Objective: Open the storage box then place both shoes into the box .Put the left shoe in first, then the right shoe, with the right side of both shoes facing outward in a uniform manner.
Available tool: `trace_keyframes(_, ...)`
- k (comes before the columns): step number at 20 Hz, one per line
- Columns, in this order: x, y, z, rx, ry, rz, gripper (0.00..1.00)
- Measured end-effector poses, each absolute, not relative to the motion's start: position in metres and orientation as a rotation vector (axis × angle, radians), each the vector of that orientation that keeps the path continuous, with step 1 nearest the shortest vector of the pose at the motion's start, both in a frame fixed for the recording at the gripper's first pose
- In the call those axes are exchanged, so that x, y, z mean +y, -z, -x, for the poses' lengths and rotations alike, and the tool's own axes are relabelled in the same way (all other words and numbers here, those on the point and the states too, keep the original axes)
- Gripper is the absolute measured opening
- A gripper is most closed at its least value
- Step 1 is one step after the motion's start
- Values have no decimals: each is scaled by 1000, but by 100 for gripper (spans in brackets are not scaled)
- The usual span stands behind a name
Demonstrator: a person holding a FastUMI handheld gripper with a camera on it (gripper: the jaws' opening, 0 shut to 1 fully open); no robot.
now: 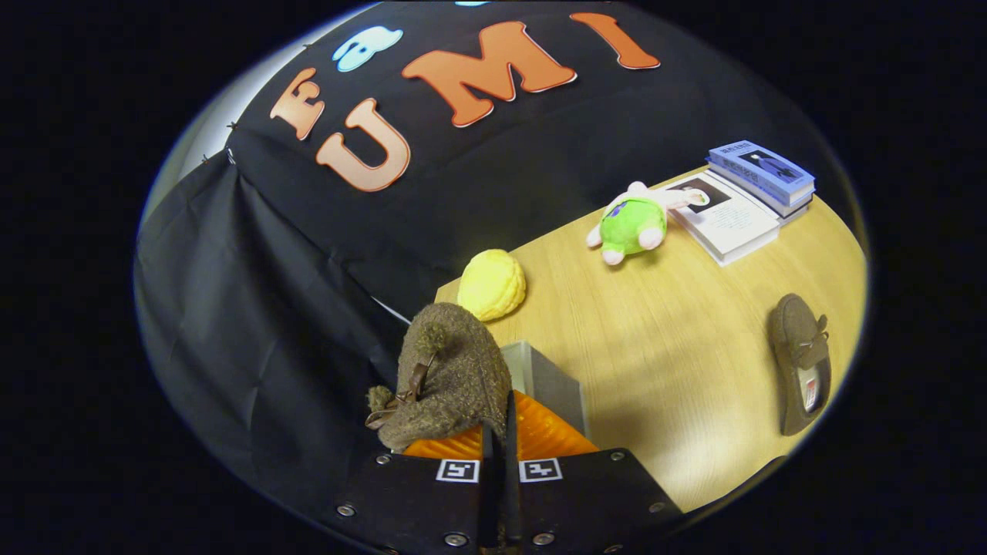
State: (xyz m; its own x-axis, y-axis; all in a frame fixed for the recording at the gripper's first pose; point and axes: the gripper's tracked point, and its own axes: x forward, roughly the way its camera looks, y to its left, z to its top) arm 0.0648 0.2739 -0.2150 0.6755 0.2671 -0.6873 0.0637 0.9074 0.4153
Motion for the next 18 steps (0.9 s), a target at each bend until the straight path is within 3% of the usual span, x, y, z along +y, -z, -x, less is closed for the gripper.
trace_keyframes(5, 321, 253, -57, 925, -144, -400, 4)
trace_keyframes(18, 349, 323, -48, 1066, -38, -414, 9)
